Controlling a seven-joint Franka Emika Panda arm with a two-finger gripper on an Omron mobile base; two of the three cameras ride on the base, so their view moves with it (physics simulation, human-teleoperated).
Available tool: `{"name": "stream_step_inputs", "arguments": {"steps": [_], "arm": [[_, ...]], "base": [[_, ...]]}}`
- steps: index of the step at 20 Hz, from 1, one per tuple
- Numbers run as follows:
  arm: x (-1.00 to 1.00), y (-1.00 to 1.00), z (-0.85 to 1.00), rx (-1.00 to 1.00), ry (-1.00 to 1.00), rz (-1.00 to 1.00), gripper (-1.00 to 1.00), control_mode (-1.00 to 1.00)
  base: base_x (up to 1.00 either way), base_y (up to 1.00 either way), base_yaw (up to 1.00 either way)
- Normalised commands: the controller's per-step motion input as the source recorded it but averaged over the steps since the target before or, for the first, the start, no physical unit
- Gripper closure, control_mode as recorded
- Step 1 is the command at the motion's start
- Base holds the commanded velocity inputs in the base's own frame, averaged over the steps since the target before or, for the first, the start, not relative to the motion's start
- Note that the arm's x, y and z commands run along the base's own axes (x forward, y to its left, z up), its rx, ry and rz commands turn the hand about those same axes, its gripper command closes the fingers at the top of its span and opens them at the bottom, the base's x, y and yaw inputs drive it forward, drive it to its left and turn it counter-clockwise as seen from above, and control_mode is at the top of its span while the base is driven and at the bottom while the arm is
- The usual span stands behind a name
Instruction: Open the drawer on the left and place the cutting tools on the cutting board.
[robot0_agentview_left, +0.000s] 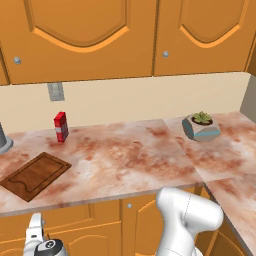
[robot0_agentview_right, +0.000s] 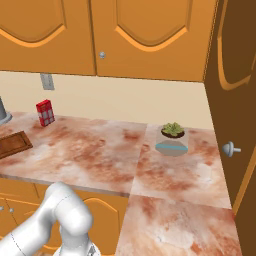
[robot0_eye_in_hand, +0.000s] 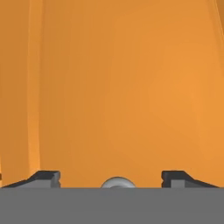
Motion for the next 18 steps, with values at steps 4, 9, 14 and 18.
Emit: {"name": "stream_step_inputs", "arguments": {"steps": [4, 9, 14, 18], "arm": [[0.0, 0.0, 0.0, 0.0, 0.0, 0.0, 1.0, -1.0], [0.0, 0.0, 0.0, 0.0, 0.0, 0.0, 1.0, -1.0], [0.0, 0.0, 0.0, 0.0, 0.0, 0.0, 1.0, -1.0], [-0.18, 0.0, 0.0, 0.0, 0.0, 0.0, 1.0, -1.0]], "base": [[0.0, 0.0, 0.0], [0.0, 0.0, 0.0], [0.0, 0.0, 0.0], [0.0, 0.0, 0.0]]}}
